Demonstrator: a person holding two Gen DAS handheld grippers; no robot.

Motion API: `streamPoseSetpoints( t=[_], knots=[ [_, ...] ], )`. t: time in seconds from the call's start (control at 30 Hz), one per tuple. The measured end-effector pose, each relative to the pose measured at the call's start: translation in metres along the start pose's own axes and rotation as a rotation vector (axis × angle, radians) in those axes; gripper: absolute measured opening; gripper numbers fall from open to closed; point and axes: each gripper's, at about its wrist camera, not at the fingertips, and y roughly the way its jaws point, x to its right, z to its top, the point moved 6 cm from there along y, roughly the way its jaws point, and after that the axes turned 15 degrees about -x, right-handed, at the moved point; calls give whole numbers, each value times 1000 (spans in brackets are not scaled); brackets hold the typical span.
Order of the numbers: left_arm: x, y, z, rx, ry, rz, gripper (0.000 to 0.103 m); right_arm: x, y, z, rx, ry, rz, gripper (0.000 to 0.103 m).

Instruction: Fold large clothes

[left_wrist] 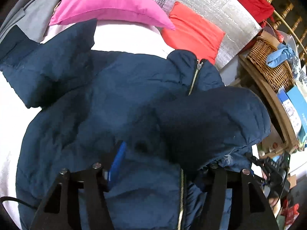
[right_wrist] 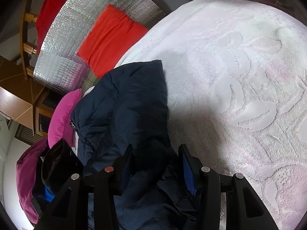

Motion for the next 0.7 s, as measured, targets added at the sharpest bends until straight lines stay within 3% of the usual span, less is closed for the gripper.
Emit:
streamPoseSetpoints(
  t=[0.13,0.33,0.47,0.7],
  knots=[
    [-10,-4,-5,-18,20,9,70,-6,3,-2,2,-10,-9,49],
    [-28,-3,-5,-72,-61,-148,73,-11,9,-4,-3,-35,-23,49],
    [-41,-14,-2,-50,-134,-228,73,-13,11,-4,0,-44,-35,49],
    [-54,-46,-2,77,-178,-177,74,-10,14,0,4,-34,-59,49]
  ],
)
